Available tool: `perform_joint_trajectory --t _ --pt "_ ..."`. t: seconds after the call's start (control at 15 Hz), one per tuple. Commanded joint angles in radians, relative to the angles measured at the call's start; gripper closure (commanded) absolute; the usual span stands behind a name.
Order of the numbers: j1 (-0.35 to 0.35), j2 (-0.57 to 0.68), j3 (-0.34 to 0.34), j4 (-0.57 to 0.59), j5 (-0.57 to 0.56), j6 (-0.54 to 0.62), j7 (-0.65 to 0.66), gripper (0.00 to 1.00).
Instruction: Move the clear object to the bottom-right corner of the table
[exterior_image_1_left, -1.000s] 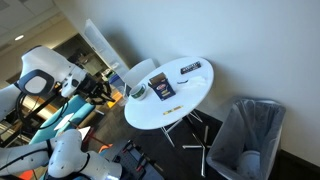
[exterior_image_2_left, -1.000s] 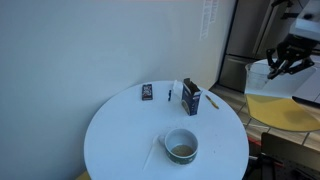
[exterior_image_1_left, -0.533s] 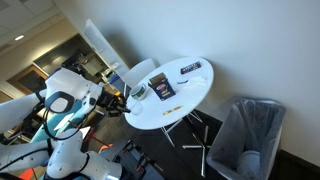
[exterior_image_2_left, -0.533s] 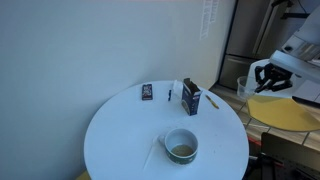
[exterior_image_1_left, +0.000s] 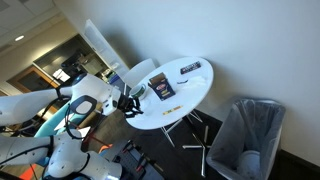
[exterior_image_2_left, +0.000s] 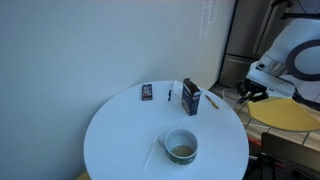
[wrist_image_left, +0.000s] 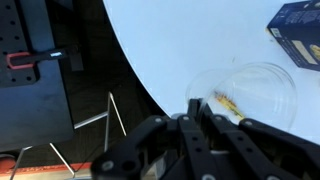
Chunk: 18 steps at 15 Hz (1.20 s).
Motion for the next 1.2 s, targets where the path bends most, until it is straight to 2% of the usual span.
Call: perform_joint_trajectory --t 0.0,0.4,0.47,0.53,0.93,1.13 --pt "0.022 0.104 -0.029 0.004 0.045 0.034 -0.064 0.99" --pt "0.037 0.192 -0.022 0.026 0.057 0.040 -0.106 0.99" --pt "0.038 0.199 -0.020 0.030 0.052 0.037 -0.101 0.70" --pt "0.037 0.201 -0.019 0.032 0.047 0.034 -0.100 0.69" --pt "0.057 0.104 0.028 0.070 0.029 -0.032 -0.078 0.27" --pt "0.120 0.050 0.016 0.132 0.072 -0.105 -0.161 0.03"
